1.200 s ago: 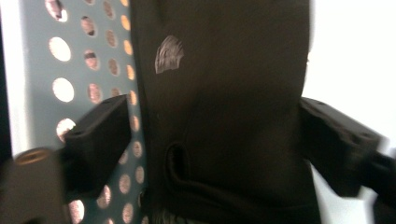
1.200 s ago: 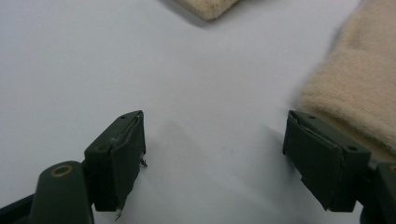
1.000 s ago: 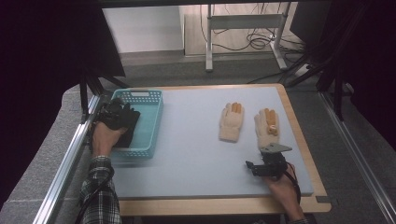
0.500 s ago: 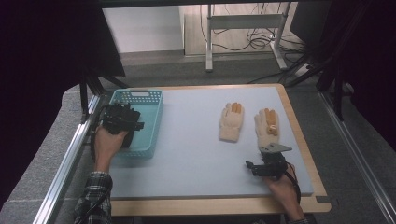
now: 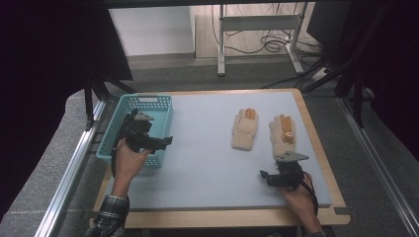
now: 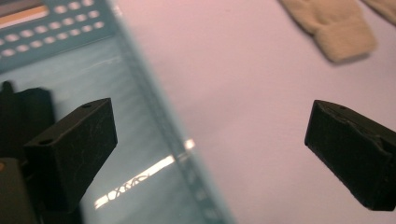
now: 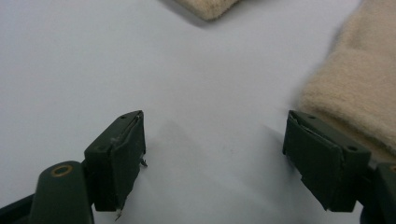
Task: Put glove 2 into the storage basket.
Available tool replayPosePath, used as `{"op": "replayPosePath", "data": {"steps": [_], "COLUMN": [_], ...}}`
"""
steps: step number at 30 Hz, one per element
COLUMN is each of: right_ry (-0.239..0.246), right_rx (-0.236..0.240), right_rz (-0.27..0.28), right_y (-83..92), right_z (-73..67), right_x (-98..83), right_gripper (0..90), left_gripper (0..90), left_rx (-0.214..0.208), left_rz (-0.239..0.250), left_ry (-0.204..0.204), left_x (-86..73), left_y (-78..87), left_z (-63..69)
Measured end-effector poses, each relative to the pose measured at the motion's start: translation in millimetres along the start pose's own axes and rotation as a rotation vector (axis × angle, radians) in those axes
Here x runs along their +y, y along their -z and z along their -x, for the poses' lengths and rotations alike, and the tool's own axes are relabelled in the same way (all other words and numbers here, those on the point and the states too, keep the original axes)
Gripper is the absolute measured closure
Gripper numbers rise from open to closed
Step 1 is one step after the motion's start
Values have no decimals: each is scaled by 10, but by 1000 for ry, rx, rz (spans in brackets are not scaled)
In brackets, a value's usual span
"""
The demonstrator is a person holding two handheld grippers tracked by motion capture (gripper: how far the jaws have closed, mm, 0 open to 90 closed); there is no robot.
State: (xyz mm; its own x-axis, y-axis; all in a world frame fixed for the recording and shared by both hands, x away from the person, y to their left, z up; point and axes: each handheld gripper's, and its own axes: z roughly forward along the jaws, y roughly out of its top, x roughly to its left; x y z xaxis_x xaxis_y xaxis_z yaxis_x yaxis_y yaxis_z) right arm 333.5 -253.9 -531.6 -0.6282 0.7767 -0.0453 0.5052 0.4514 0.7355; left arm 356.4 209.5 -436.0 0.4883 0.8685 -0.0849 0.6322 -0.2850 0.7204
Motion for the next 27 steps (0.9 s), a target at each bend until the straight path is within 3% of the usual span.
{"op": "replayPosePath", "data": {"steps": [7, 15, 23, 27], "right_ry": [0, 0, -3, -3], "right_rx": [0, 0, 1, 1], "right_rz": [0, 0, -1, -1], "right_y": [0, 0, 0, 0], "right_z": [0, 1, 2, 2], "right_x": [0, 0, 1, 1], "right_gripper": [209, 209, 209, 209], "left_gripper": [26, 21, 13, 10], "left_rx": [-57, -134, -151, -139], "left_rz": [26, 71, 65, 43], "left_ry": [-62, -88, -134, -142], "left_x": [-70, -238, -527, -679], "left_y": [-95, -211, -435, -567], "left_z": [326, 650, 913, 953]}}
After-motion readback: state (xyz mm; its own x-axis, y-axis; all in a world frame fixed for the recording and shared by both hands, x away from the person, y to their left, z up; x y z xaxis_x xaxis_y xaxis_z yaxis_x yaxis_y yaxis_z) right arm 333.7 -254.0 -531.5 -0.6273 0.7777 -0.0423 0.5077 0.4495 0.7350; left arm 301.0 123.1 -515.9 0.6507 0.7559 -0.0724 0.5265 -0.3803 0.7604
